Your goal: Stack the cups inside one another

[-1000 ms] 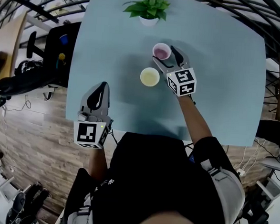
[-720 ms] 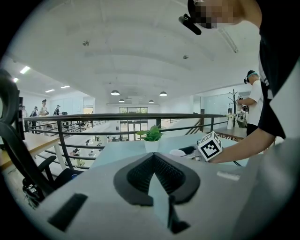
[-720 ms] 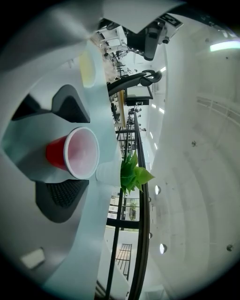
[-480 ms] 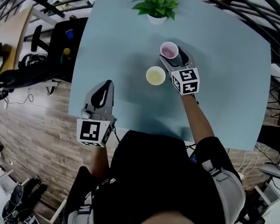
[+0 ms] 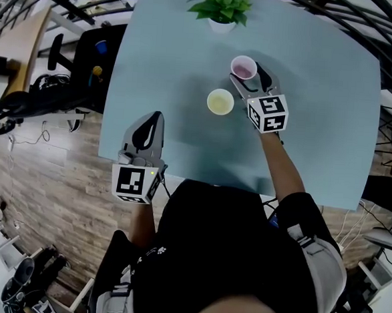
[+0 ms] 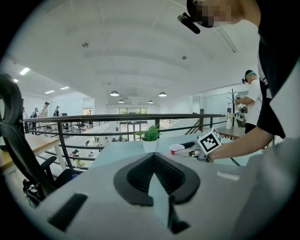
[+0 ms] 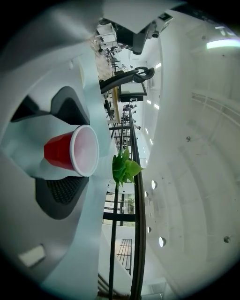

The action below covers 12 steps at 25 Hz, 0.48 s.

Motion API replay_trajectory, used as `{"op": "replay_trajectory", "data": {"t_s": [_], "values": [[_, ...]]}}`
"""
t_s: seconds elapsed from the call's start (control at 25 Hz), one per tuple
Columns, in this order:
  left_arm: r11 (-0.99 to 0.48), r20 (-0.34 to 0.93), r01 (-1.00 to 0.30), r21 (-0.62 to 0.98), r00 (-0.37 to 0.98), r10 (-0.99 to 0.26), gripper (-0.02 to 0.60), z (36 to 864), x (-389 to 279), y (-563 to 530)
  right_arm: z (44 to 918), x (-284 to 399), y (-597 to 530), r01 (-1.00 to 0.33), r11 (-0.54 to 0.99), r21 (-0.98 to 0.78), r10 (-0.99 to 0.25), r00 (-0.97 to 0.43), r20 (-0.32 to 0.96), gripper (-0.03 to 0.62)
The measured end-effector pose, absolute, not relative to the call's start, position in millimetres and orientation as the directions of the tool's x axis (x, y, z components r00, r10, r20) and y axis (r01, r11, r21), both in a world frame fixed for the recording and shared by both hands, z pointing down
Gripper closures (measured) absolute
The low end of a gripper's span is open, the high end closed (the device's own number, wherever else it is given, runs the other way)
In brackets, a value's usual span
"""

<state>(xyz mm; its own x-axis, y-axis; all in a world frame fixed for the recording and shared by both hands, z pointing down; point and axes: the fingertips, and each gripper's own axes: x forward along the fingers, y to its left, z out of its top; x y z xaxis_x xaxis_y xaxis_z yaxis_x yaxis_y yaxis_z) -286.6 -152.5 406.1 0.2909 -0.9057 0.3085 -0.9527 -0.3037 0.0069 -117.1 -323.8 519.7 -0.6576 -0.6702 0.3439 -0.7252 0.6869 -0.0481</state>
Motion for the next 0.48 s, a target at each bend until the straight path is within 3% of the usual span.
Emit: {"op": "replay_trajectory", "data": {"t_s": [0.48], "values": [[-0.355, 0.240, -0.935, 0.023, 0.350, -0.906, 0.589, 392.6, -262.0, -157.2, 449.1, -106.6, -287.7, -0.700, 0.704, -0.119, -0.667, -0.710, 0.228, 0.253]]}}
